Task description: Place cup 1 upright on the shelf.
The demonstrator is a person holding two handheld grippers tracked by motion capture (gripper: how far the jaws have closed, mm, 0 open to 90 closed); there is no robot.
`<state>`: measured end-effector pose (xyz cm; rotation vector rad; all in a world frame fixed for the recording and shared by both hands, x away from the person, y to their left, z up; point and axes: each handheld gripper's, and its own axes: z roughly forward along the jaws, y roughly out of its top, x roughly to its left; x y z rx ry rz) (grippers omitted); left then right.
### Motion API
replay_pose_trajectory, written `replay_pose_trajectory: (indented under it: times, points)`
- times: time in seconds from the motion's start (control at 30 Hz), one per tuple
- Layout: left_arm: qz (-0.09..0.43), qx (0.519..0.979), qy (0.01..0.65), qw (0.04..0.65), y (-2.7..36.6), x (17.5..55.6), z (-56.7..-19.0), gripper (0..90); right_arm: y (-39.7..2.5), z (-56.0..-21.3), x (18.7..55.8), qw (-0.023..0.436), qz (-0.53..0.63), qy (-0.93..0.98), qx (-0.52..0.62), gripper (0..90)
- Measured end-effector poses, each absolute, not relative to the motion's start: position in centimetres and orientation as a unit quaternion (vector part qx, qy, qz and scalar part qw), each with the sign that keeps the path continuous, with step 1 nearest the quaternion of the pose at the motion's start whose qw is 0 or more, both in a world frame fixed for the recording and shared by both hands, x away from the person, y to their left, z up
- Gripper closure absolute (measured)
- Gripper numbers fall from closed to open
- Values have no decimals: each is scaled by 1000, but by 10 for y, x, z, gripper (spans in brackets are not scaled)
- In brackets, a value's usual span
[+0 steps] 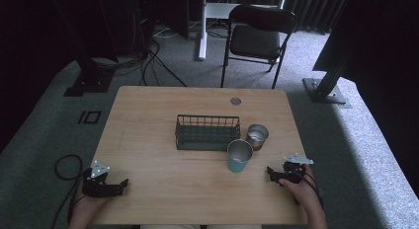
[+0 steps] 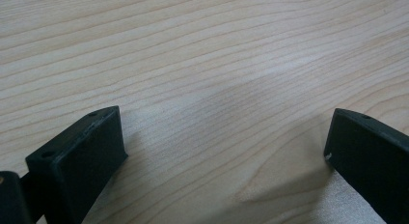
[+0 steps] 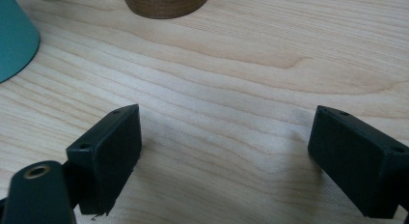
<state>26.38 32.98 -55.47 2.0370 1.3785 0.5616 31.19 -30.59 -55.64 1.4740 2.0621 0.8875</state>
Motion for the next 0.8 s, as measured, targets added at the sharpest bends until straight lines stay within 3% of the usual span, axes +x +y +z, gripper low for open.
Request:
replay_pose_trajectory:
  times: [0.5,0.8]
  points:
    - [215,764,528,303,331,264,-555,12,-306,-556,312,226,322,748,535,113]
    - [219,782,488,318,330,259,-553,12,-306,-556,312,226,322,748,535,113]
